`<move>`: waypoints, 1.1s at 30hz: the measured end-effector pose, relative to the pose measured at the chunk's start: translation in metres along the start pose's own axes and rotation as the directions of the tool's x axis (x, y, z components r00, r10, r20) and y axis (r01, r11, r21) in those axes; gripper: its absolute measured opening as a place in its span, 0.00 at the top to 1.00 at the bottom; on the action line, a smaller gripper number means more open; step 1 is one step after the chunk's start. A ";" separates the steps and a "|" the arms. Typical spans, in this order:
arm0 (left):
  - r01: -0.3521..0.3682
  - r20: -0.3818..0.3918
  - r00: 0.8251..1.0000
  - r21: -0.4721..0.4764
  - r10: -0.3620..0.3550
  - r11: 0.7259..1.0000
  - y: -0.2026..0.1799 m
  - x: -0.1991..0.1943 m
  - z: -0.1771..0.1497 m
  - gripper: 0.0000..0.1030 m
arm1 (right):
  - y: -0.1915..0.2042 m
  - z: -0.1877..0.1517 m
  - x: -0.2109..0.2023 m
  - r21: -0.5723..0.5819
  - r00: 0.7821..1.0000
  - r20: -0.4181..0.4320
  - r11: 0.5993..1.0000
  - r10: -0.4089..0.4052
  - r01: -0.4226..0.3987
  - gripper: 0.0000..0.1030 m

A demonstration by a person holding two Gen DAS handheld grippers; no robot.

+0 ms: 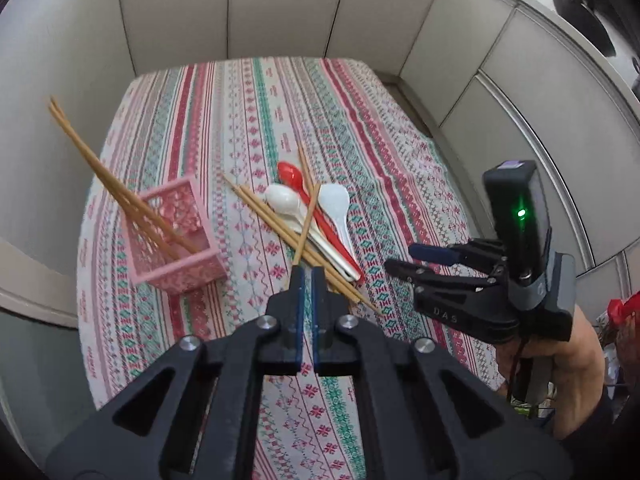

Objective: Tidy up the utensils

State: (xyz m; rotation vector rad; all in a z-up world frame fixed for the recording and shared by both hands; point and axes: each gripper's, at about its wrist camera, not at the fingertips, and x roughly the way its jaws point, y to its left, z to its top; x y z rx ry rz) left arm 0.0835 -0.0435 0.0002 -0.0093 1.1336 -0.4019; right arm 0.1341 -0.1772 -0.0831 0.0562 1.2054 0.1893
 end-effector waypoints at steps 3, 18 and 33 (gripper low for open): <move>0.091 -0.117 0.986 -0.224 -0.120 0.970 0.017 0.034 -0.017 0.59 | -0.008 0.004 -0.001 0.018 1.000 0.009 1.000 -0.014 0.014 0.65; -0.074 -0.063 0.997 -0.511 0.049 0.856 0.026 0.108 -0.040 0.49 | -0.012 0.006 0.000 0.038 1.000 0.010 0.999 0.008 -0.008 0.65; -0.127 -0.161 0.983 -0.250 0.088 0.960 0.017 0.119 -0.026 0.93 | 0.006 -0.021 0.021 -0.078 0.990 -0.129 0.994 0.063 -0.073 0.73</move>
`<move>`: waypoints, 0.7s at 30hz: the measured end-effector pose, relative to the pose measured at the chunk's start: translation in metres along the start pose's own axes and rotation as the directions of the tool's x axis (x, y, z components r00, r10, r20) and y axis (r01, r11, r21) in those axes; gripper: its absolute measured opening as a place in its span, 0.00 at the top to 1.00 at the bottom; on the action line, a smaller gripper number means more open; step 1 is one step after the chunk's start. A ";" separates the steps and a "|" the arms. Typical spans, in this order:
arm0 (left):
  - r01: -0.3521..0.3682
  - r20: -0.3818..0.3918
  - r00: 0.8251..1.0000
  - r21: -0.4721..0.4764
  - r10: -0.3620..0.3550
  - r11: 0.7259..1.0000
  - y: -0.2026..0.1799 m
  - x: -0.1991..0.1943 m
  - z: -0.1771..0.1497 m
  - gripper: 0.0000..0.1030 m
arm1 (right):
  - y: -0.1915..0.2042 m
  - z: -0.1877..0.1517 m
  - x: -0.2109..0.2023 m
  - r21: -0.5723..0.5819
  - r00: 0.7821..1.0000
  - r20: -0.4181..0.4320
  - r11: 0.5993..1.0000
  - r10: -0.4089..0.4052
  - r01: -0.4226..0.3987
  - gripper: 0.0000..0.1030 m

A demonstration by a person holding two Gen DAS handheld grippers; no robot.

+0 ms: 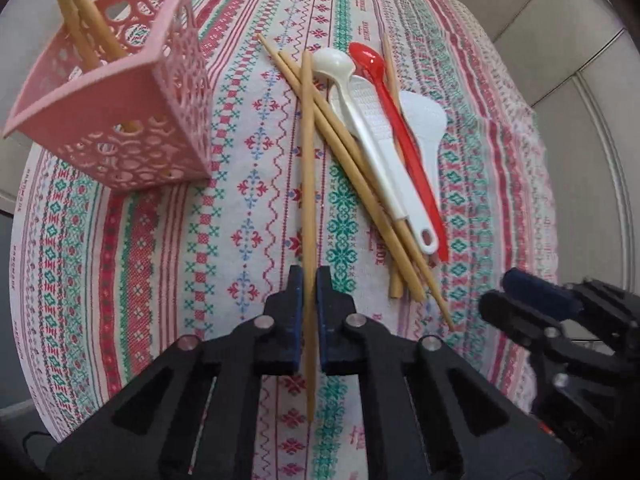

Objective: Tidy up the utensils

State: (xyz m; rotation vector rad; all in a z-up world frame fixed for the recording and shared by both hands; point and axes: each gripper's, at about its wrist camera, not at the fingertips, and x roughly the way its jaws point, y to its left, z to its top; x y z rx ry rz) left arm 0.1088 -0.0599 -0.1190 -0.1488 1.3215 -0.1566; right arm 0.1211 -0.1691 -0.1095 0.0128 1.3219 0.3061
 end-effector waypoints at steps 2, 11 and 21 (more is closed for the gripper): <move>0.065 0.022 0.998 -0.006 -0.065 0.998 -0.001 -0.020 0.000 0.93 | 0.006 -0.004 0.006 -0.038 1.000 -0.029 0.999 0.004 -0.005 0.73; 0.158 0.091 0.983 0.032 -0.161 0.987 0.006 -0.066 0.009 0.93 | 0.019 -0.014 0.035 -0.117 0.994 -0.095 0.993 -0.045 0.034 0.73; 0.182 0.118 0.975 0.050 -0.187 0.982 0.015 -0.102 0.000 0.93 | 0.033 -0.009 -0.013 -0.130 0.997 0.064 0.990 -0.040 0.048 0.97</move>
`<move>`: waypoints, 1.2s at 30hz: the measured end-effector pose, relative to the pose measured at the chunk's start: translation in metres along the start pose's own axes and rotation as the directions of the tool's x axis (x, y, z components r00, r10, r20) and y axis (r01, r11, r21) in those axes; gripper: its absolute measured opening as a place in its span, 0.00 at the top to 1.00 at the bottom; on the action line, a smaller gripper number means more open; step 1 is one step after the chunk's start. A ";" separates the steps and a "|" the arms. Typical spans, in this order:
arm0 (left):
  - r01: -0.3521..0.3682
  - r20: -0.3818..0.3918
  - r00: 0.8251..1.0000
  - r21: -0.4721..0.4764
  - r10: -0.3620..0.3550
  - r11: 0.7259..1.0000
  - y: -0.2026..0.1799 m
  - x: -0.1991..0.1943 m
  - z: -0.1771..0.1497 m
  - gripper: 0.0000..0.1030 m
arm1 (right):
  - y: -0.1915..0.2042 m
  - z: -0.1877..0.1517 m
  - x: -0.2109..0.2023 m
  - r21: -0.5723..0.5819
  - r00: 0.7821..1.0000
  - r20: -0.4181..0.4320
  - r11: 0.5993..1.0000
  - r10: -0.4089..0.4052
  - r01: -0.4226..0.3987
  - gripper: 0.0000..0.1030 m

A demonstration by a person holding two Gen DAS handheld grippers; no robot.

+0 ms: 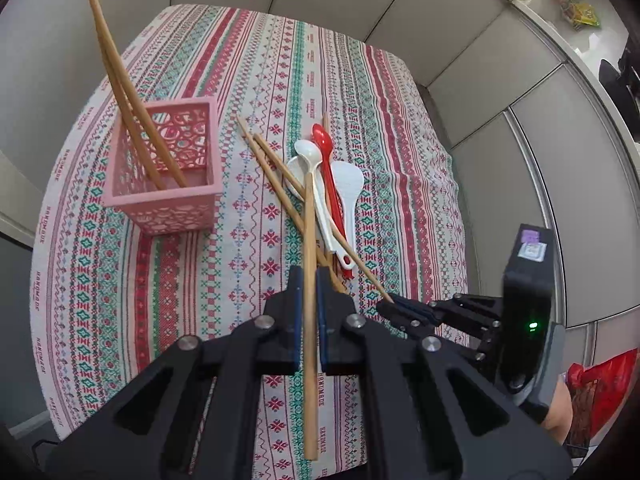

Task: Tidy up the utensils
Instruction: 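Carry chopsticks to the pink basket and open the right gripper beside it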

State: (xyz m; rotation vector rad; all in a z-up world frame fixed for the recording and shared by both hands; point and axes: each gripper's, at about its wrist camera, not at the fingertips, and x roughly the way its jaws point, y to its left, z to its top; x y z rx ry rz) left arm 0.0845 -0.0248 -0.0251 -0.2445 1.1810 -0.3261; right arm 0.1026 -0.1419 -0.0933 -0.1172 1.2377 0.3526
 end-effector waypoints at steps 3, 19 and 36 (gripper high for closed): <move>-0.046 0.061 0.997 0.036 0.043 0.998 -0.001 -0.025 0.001 0.93 | 0.002 0.002 -0.037 -0.002 0.995 0.103 1.000 -0.012 0.012 0.97; -0.076 0.220 0.973 0.022 0.070 0.997 0.016 -0.088 0.013 0.93 | 0.018 0.032 -0.107 -0.018 0.941 0.335 0.998 -0.046 0.055 0.98; -0.137 0.238 0.965 0.104 0.109 0.985 0.032 -0.123 0.013 0.93 | 0.042 0.049 -0.149 -0.028 0.877 0.477 0.996 -0.063 0.087 1.00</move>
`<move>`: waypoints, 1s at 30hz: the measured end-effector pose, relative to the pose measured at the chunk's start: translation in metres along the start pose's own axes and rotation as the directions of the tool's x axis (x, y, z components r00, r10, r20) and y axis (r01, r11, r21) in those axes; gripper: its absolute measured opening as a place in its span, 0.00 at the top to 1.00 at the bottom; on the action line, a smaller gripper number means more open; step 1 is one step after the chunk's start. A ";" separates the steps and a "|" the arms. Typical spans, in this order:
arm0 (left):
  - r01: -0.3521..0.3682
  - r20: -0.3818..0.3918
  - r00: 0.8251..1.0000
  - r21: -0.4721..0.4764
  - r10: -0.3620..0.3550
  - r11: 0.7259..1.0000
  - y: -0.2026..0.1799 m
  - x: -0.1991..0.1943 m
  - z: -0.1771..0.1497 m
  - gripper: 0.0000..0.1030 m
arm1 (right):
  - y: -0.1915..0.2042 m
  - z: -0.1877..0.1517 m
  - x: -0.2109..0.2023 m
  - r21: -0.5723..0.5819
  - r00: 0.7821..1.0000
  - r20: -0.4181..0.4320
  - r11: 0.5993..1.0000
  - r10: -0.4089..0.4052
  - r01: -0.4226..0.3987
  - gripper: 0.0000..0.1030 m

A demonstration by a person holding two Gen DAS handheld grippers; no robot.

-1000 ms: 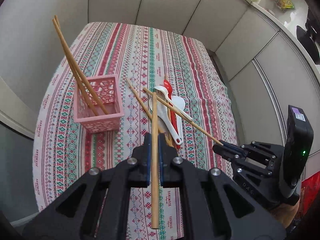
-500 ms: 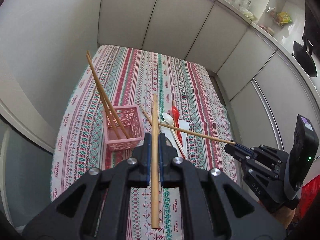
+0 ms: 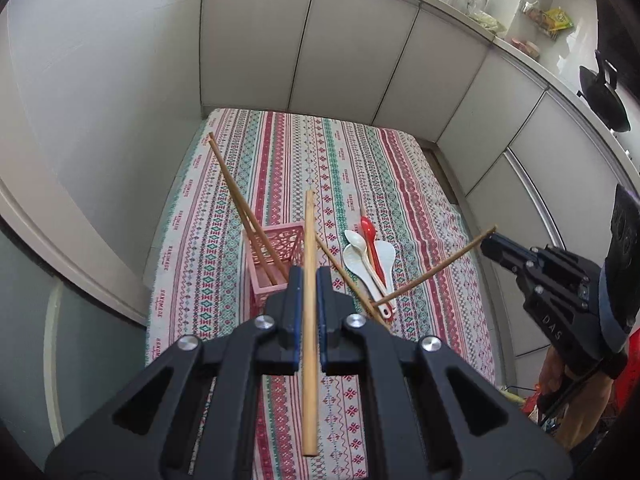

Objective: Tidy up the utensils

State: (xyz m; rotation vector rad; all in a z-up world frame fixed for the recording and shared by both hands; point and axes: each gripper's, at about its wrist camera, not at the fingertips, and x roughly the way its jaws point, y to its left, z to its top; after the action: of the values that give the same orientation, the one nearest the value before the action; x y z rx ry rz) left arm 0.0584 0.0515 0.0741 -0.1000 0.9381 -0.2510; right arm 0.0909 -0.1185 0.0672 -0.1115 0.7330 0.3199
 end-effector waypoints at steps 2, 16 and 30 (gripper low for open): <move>-0.002 -0.015 1.000 0.020 0.002 1.000 0.003 -0.002 -0.004 0.93 | 0.000 0.003 -0.001 0.001 1.000 0.007 1.000 0.002 -0.002 1.00; -0.010 -0.038 0.999 0.041 0.012 0.999 0.014 0.002 -0.010 0.93 | 0.027 -0.052 0.106 -0.114 0.972 -0.227 0.990 0.058 -0.086 0.49; -0.010 -0.053 0.998 0.042 0.012 0.999 0.017 0.016 0.000 0.93 | 0.087 -0.075 0.167 -0.355 0.943 -0.331 0.921 0.036 -0.160 0.93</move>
State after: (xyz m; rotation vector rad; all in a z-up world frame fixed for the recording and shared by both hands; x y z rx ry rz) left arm 0.0702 0.0640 0.0580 -0.0499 0.9860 -0.2644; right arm 0.1312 -0.0105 -0.0993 -0.5041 0.9947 0.5481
